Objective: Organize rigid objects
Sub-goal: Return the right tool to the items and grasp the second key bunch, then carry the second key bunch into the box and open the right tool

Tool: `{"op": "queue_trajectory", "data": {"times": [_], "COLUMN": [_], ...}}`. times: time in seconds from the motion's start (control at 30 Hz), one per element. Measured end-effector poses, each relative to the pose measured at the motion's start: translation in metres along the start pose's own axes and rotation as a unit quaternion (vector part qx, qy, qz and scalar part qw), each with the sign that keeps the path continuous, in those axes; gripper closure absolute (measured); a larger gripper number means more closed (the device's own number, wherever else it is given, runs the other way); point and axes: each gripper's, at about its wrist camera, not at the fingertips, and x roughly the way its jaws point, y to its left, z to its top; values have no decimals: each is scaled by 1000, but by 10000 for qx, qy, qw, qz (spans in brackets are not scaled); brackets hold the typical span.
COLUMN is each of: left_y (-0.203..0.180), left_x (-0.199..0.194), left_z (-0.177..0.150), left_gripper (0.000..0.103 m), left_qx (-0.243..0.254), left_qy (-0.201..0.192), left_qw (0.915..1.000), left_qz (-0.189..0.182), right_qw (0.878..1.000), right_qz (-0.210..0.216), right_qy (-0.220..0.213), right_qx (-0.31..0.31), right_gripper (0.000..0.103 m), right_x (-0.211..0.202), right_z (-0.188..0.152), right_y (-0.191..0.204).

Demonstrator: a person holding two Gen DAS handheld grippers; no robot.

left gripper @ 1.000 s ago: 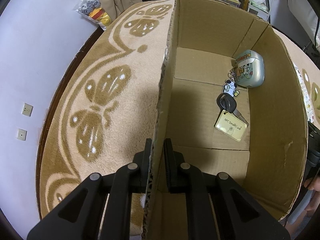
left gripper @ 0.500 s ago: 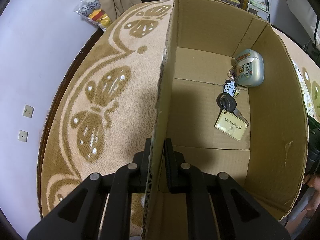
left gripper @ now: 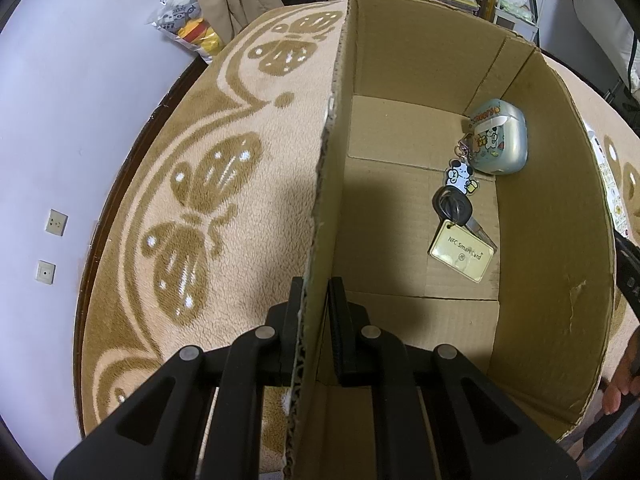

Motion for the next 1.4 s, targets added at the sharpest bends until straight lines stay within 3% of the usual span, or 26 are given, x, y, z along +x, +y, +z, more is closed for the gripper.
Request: {"op": "queue_trajectory", "data": {"times": [0.23,0.27,0.83,1.17,1.4], "left_y": [-4,-4,-4,-5,-5], "left_x": [0,-1,-3,-3,-3], "left_z": [-1,0,0,0,0], "left_gripper": [93,93,93,93,93], "left_qx": [55,65,100,132,132], "left_qy": [-31,-36,-62,-69,-72], "left_qw": [10000,9999,9999,9998,9998], "left_qz": [59,70,97,145,144], "right_qw": [9998,9997,9957,9814,9764], "right_qz": [29,92,558,1142,1450], "right_qy": [-169,-203,-731,-1355,-1239], "right_qx": [41,39,-135,-736,-1009], "right_gripper": [79,96,96,96,96], "right_x": [-18,-22,-62,-114,-111], "right_z": [1,3,25,57,57], "right_y": [1,1,20,72,108]}}
